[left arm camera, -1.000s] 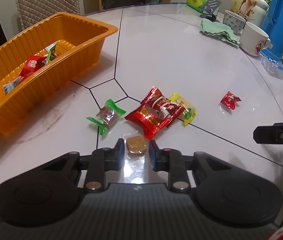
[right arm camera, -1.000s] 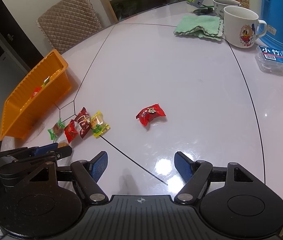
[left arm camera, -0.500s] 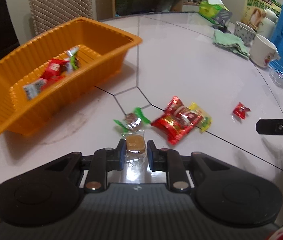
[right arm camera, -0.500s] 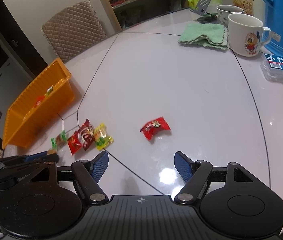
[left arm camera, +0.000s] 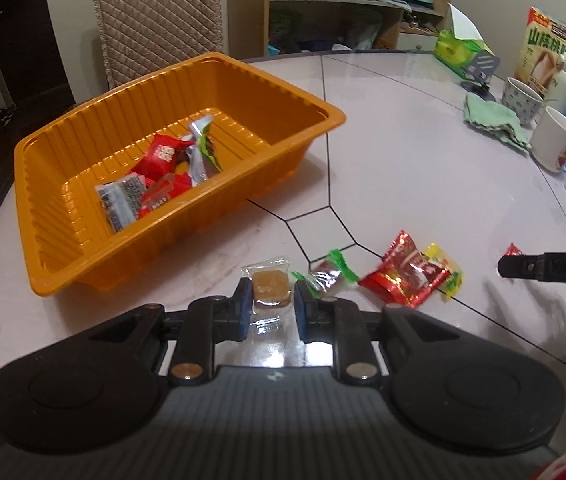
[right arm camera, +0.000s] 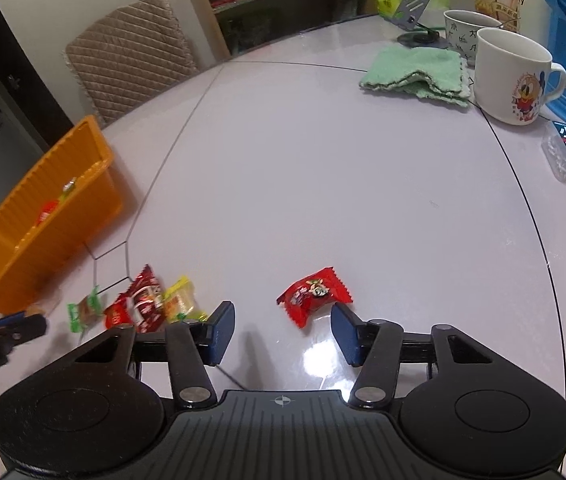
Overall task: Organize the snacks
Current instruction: 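Grasp the clear-wrapped brown candy with the left tool while the right tool grasps a small red candy, then carry the brown candy and red candy with both tools over the orange tray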
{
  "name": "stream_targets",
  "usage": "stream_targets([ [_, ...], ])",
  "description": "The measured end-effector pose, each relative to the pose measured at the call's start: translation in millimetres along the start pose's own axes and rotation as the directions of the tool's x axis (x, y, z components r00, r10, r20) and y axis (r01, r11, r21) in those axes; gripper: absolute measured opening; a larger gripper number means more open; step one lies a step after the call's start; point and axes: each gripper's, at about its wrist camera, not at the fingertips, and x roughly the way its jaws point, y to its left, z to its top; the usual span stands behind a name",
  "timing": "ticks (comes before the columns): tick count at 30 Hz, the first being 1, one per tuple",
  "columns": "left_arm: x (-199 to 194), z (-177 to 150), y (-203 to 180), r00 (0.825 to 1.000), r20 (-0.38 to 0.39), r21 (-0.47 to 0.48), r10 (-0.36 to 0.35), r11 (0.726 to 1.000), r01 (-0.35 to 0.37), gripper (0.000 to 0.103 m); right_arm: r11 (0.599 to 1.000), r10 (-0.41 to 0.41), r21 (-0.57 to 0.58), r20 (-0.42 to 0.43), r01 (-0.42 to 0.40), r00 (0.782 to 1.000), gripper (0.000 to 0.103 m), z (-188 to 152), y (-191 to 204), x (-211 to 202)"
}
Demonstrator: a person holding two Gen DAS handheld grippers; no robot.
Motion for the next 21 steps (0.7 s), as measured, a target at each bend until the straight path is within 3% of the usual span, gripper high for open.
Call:
stream_targets([
  [8,2.2,0.6,9.3,1.000,-0.004,-0.024,0.010,1.000,-0.010,0.019,0.995,-0.064,-0.076,0.015,0.065,0.998,0.041,5.7,6.9,14.2],
  [15,4.4,0.2,12.8,1.000,-0.010,-0.036,0.015,0.999,-0.015,0.019,0.972,-0.129,-0.195,0.037,0.134,0.991,0.025,3.8,17.4,20.5],
  [21,3.3,0.8,12.4,1.000,-0.006,-0.037,0.012,0.999,-0.012,0.019,0.966,-0.133,-0.217,0.038,0.139,0.990,0.022,3.2,17.6,21.5],
])
